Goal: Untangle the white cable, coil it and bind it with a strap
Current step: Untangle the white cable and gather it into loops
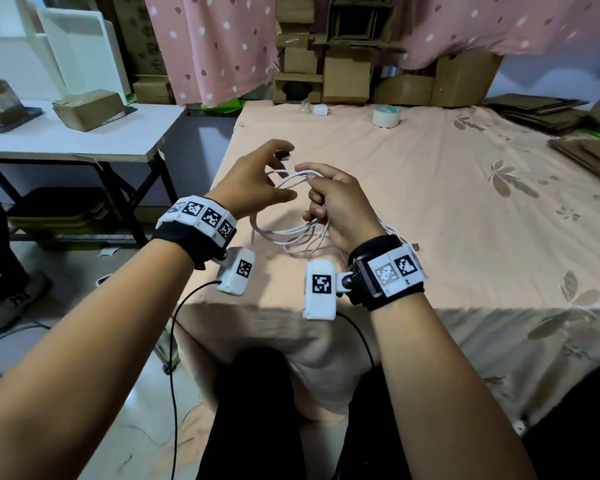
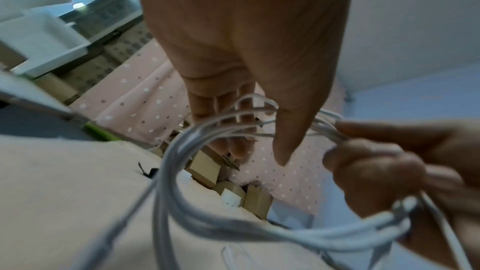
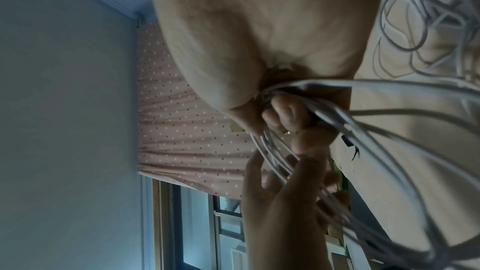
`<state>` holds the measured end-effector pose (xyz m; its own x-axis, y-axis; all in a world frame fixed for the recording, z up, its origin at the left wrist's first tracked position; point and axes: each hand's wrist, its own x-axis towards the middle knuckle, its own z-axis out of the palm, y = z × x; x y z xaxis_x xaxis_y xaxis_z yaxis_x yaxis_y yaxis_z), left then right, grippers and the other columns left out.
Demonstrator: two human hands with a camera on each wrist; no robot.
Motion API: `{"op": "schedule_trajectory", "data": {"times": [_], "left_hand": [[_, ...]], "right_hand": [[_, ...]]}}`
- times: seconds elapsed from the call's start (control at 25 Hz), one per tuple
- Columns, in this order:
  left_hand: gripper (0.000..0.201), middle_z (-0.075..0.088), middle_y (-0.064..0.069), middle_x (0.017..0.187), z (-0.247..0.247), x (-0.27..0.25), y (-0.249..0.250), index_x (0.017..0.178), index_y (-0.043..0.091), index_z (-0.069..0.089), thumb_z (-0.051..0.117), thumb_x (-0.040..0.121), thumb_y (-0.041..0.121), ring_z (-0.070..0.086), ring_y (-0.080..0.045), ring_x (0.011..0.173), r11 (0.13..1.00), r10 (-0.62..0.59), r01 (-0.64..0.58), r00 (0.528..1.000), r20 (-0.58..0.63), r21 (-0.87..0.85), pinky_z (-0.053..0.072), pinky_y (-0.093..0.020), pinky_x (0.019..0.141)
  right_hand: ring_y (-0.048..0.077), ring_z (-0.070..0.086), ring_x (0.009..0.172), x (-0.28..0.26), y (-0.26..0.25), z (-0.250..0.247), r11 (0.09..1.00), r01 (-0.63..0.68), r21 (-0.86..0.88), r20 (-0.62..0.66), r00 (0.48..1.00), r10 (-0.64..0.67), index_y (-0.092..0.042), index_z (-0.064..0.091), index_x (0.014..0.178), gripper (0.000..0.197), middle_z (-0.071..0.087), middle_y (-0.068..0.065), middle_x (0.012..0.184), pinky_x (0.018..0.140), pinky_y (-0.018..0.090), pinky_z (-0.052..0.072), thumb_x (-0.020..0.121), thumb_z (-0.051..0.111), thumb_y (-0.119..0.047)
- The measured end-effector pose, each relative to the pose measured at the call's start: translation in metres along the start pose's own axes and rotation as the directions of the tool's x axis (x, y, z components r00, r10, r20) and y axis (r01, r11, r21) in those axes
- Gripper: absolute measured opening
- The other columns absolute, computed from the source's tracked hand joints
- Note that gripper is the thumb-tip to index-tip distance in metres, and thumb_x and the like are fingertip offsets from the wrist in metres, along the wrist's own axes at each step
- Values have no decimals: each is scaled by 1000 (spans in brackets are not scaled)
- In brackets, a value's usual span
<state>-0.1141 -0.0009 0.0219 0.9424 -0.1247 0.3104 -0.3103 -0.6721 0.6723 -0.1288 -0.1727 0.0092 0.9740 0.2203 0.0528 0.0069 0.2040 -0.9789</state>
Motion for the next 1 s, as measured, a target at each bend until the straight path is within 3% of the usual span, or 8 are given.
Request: {"op": "schedule_trajectory", "data": {"times": [0.12, 0.2, 0.32, 0.44, 0.64, 0.8, 0.88, 1.0], "left_hand": [[30, 70, 0, 95, 11, -3, 6, 117, 13, 66, 72, 87, 12, 68, -18, 73, 982, 100, -104, 995, 31, 160, 54, -30, 74], [11, 73, -2, 81, 15, -5, 9, 100, 6, 68, 58, 95, 6, 70, -15, 65, 992, 48, -55, 997, 62, 112, 57, -36, 70], [17, 65, -1, 67, 15, -5, 11, 89, 10, 67, 53, 98, 9, 58, -14, 51, 998, -51, 48, 994, 94, 33, 50, -34, 58], [31, 42, -5, 54, 7, -4, 17, 66, 14, 58, 62, 96, 21, 36, -18, 44, 980, -178, 186, 979, 98, -75, 33, -26, 48], [46, 16, 4, 56, -1, -7, 24, 61, 26, 29, 61, 92, 15, 11, -15, 48, 704, -361, 410, 910, 204, -580, 10, -24, 44], [49, 8, 6, 57, -4, -8, 28, 54, 27, 31, 56, 94, 19, 4, -14, 50, 530, -357, 388, 909, 216, -754, 5, -27, 46], [58, 9, 7, 54, -5, -8, 33, 40, 22, 43, 53, 97, 20, 2, -14, 52, 516, -318, 345, 927, 199, -784, 3, -28, 49], [59, 13, 7, 52, -9, -8, 32, 39, 20, 54, 55, 97, 20, 5, -15, 53, 577, -312, 327, 935, 167, -749, 6, -30, 53]], "right_hand": [[10, 25, 43, 2, 0, 3, 999, -2, 53, -21, 1000, 3, -10, 71, 108, 29, 32, -4, 58, 49, 23, 42, 101, 44, -3], [8, 27, 41, 5, -1, 1, 995, -1, 98, -34, 999, 4, -7, 70, 108, 26, 36, -4, 56, 48, 22, 39, 100, 45, 0], [9, 34, 44, 8, -4, -8, 999, 25, 20, -79, 997, -24, -8, 69, 110, 21, 48, -4, 58, 52, 24, 41, 96, 56, 0], [13, 46, 49, 10, -3, -18, 994, 55, -99, -113, 991, -66, -4, 70, 113, 23, 58, 3, 67, 58, 27, 45, 91, 64, 0], [15, 59, 64, 11, -2, -25, 946, 110, -305, -146, 976, -161, -12, 73, 87, 4, 64, 4, 71, 61, 30, 53, 87, 71, -8], [17, 61, 77, 14, 4, -22, 932, 56, -357, -91, 991, -94, -18, 68, 82, 6, 74, 15, 89, 68, 35, 49, 88, 66, -19], [17, 63, 85, 13, 6, -15, 956, 0, -294, -31, 999, -9, -18, 67, 87, 10, 76, 12, 97, 74, 36, 48, 95, 61, -19], [22, 63, 73, 15, 4, -14, 985, 22, -172, -29, 999, -28, -13, 61, 83, 21, 69, 7, 76, 76, 37, 50, 102, 53, -14]]}}
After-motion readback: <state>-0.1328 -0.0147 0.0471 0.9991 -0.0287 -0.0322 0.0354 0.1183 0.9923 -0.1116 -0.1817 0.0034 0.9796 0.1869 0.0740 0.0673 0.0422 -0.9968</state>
